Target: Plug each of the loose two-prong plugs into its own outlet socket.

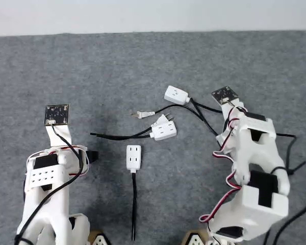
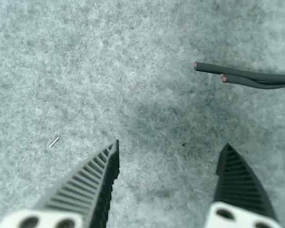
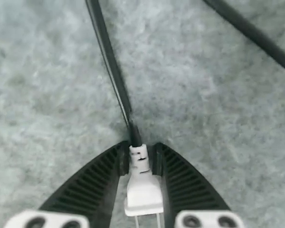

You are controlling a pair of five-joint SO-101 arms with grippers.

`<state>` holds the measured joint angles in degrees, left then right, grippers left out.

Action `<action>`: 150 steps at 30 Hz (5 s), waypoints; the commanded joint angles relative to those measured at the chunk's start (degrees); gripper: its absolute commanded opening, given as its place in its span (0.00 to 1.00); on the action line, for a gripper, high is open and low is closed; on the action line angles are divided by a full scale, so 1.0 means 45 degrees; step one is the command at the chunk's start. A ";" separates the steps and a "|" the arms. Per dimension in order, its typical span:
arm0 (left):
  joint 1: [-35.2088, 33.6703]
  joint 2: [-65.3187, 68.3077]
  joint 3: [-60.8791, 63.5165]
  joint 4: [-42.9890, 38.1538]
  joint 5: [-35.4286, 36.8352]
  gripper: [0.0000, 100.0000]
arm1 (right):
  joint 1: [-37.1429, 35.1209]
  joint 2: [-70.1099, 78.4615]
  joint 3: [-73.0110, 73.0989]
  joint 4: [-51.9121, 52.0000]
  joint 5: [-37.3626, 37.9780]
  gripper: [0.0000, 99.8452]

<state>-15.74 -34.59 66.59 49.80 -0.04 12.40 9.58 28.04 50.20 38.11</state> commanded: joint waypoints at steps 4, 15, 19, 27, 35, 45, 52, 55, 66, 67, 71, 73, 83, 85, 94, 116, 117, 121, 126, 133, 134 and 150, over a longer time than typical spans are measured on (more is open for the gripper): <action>-0.0059 -0.0352 -0.0049 -0.0391 0.0195 0.31 | -0.0400 0.0049 -0.0762 0.0459 0.0957 0.00; 0.0000 -0.0274 -0.0049 -0.0391 0.0195 0.31 | -0.0459 -0.1885 -0.1289 0.3233 0.0488 0.01; 0.0020 -0.0254 -0.0049 -0.0391 0.0195 0.24 | -0.0733 -0.4249 -0.1504 0.4620 -0.0742 0.01; 0.0469 -0.0215 -0.0049 -0.0195 -0.0840 0.01 | -0.3370 -0.8742 -0.1485 0.6574 -0.4122 0.01; 0.2071 0.1446 -0.0811 0.0801 -0.2716 0.01 | -0.7433 -1.1497 -0.1446 0.6906 -0.7053 0.01; 0.2286 0.4806 -0.3350 0.2852 -0.6095 0.01 | -1.1731 -1.1028 -0.0606 0.5480 -0.8576 0.01; 0.2735 0.2696 -0.1709 0.2051 -0.6115 0.01 | -1.3138 -1.0129 0.0918 0.3311 -0.9280 0.01; 0.2774 0.1993 -0.1241 0.1973 -0.6310 0.01 | -1.3275 -0.9739 0.1270 0.2549 -0.9573 0.01; 0.3556 -0.1035 0.0752 0.1954 -0.7131 0.01 | -1.3314 -0.9387 0.1368 0.1963 -0.9866 0.01; 0.3595 -0.1446 0.0987 0.2012 -0.7287 0.01 | -1.3314 -0.9387 0.1368 0.1963 -0.9866 0.01; 0.3888 -0.3145 0.1846 0.2032 -0.7385 0.01 | -1.3255 -0.9387 0.1368 0.1963 -0.9846 0.01; 0.3868 -0.3868 0.2159 0.2051 -0.7346 0.01 | -1.3236 -0.9368 0.1368 0.1963 -0.9846 0.01; 0.1563 -0.6388 0.3350 -0.1035 -0.2325 0.01 | -1.2103 -0.9368 0.2501 0.0127 -1.1116 0.01; 0.0879 -0.6759 0.3663 -0.2266 -0.1153 0.01 | -1.1888 -0.9368 0.2501 0.0049 -1.1331 0.01; 0.0430 -0.8127 0.4249 -0.2676 -0.0469 0.01 | -1.1360 -0.7707 0.2422 -0.1162 -1.1800 0.01; 0.0410 -1.0471 0.4972 -0.1758 -0.0469 0.01 | -1.0852 -0.5421 0.1621 -0.2491 -1.1858 0.01; 0.0410 -1.0549 0.5011 -0.1758 -0.0469 0.01 | -1.0852 -0.5402 0.1641 -0.2491 -1.1858 0.01; 0.0410 -1.0725 0.5109 -0.1758 -0.0469 0.01 | -1.0852 -0.5402 0.1758 -0.2569 -1.1819 0.01; 0.0410 -1.0803 0.5128 -0.1758 -0.0469 0.01 | -1.0911 -0.5089 0.2032 -0.2979 -1.1722 0.01; 0.0410 -1.0803 0.5148 -0.1758 -0.0469 0.01 | -1.0950 -0.3800 0.1582 -0.2862 -1.1370 0.01; 0.0410 -1.0803 0.5148 -0.1758 -0.0469 0.01 | -1.0950 -0.3819 0.1582 -0.2862 -1.1370 0.01; 0.0410 -1.0803 0.5148 -0.1739 -0.0469 0.01 | -1.0813 -0.6027 0.2012 -0.1748 -1.1429 0.01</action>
<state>-13.36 -82.51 89.89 41.63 -2.95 -37.19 -14.07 38.77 38.86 -13.67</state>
